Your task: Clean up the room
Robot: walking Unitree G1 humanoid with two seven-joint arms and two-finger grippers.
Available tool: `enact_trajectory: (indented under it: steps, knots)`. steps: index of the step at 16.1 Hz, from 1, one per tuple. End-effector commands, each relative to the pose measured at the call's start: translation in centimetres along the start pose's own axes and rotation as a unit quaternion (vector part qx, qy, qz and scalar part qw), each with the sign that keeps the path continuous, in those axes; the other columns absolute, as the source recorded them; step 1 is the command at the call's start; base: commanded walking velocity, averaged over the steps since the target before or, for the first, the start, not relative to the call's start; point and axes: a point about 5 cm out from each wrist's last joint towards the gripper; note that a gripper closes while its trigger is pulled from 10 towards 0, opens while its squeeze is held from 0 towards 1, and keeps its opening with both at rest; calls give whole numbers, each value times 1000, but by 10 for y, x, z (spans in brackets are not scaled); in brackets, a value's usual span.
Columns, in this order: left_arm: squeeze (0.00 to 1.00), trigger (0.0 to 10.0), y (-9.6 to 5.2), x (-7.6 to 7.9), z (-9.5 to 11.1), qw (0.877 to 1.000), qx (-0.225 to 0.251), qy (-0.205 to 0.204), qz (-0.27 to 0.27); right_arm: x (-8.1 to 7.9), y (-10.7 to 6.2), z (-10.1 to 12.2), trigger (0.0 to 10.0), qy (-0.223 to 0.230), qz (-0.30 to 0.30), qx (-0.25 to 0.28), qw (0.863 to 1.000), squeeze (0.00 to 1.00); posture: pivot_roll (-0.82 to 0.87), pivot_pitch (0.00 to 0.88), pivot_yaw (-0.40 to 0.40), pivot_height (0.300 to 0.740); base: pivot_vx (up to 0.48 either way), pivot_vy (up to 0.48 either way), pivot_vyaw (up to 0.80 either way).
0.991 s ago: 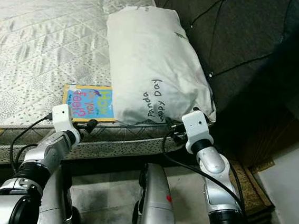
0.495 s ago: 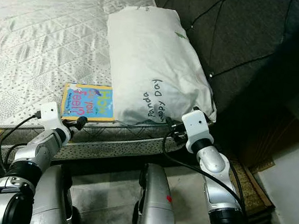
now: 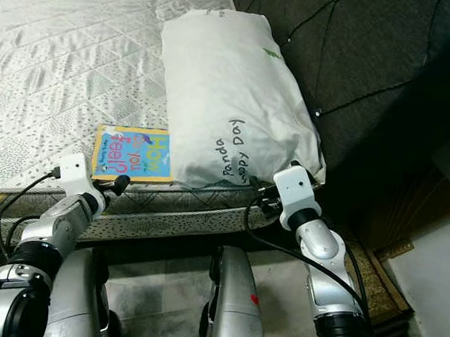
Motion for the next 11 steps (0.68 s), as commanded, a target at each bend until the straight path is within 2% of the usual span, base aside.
enact_trajectory:
  steps: [1,7,8,9,10,11]
  knots:
    - [1000,10000,0,-6,3,1000,2,2,17,3,-1,-2,10000,-4,-6,-2,1000,0,-134,45,-100,543,0,0,0]
    - [1000,10000,0,-18,14,999,17,-1,36,4,-1,-2,10000,-6,-7,-1,1000,0,-138,48,-99,543,0,0,0]
    - [1000,10000,0,-18,15,999,19,0,37,4,-1,-2,10000,-6,-6,-1,1000,0,-137,48,-99,543,0,0,0]
    - [1000,10000,0,-11,11,1000,16,6,26,3,-1,-2,10000,-5,-6,-1,1000,0,-136,47,-99,543,0,0,0]
    - [843,10000,0,-5,6,1000,14,9,18,3,0,-2,10000,-4,-6,0,1000,0,-131,42,-95,543,0,0,0]
    - [0,10000,-2,4,-2,1000,10,16,6,2,1,-1,10000,-3,-6,1,1000,0,-126,38,-94,543,0,0,0]
Point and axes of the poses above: a point about 5 cm out from each wrist's last joint towards the gripper, its own y axis pointing out of the wrist towards the gripper, its own z axis along the axis of the wrist's last joint, x = y × z, and after that the axes turned 6 degrees about -y, right-handed
